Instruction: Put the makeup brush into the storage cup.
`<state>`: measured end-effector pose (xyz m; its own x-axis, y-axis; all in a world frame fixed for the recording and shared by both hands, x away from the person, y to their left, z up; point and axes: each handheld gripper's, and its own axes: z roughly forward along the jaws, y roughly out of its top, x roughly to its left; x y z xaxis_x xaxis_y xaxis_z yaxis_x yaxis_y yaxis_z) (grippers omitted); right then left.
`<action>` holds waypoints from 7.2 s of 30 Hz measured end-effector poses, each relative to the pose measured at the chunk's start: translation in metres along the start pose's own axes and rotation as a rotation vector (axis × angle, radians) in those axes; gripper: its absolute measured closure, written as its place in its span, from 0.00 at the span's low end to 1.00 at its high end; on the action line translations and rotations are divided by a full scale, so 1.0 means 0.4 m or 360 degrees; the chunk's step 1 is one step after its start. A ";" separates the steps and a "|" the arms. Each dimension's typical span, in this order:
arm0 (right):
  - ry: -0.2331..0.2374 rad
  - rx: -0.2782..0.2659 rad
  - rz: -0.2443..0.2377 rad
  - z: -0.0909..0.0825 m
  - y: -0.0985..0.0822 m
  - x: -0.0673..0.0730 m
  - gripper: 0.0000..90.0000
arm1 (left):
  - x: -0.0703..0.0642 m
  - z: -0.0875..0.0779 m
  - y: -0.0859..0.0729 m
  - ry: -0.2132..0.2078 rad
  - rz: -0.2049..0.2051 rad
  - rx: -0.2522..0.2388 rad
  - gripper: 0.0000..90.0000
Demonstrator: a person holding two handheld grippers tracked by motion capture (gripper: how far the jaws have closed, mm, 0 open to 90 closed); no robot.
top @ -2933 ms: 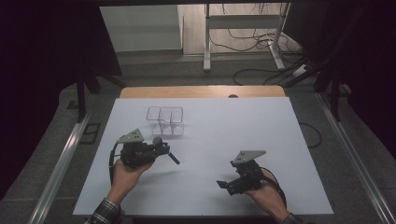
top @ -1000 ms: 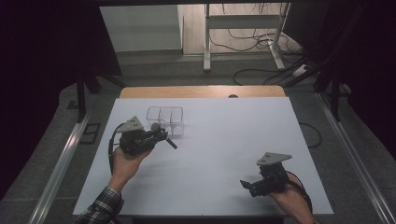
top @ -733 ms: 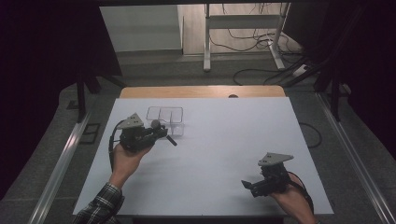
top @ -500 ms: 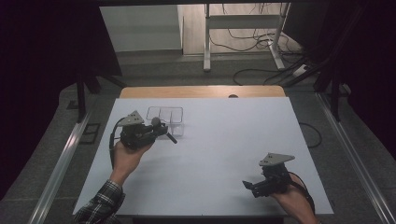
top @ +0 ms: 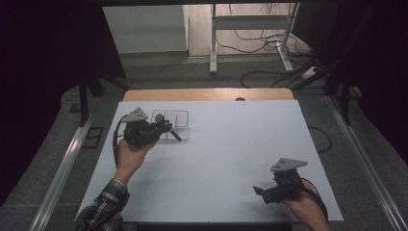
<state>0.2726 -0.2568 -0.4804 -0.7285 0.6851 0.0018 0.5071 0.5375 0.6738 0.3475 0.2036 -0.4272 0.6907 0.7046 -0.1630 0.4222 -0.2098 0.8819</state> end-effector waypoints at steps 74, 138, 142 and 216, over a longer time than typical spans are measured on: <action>-0.0028 -0.0016 0.0124 -0.055 -0.060 -0.028 0.00 | 0.072 0.107 0.089 0.0184 0.0020 0.0040 0.85; -0.0006 0.0049 0.0110 -0.046 -0.062 -0.024 0.00 | 0.074 0.211 0.006 0.0189 -0.0003 0.0164 0.75; -0.0006 0.0054 0.0107 -0.046 -0.062 -0.023 0.00 | 0.070 0.206 0.012 0.0211 0.0031 0.0173 0.66; -0.0020 0.0058 0.0075 -0.043 -0.058 -0.015 0.00 | 0.026 0.114 0.011 0.0249 0.0093 0.0304 0.00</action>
<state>0.2570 -0.2819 -0.4833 -0.6974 0.7163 0.0234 0.5575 0.5217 0.6458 0.3832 0.1791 -0.4452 0.6239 0.7809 -0.0307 0.4978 -0.3668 0.7859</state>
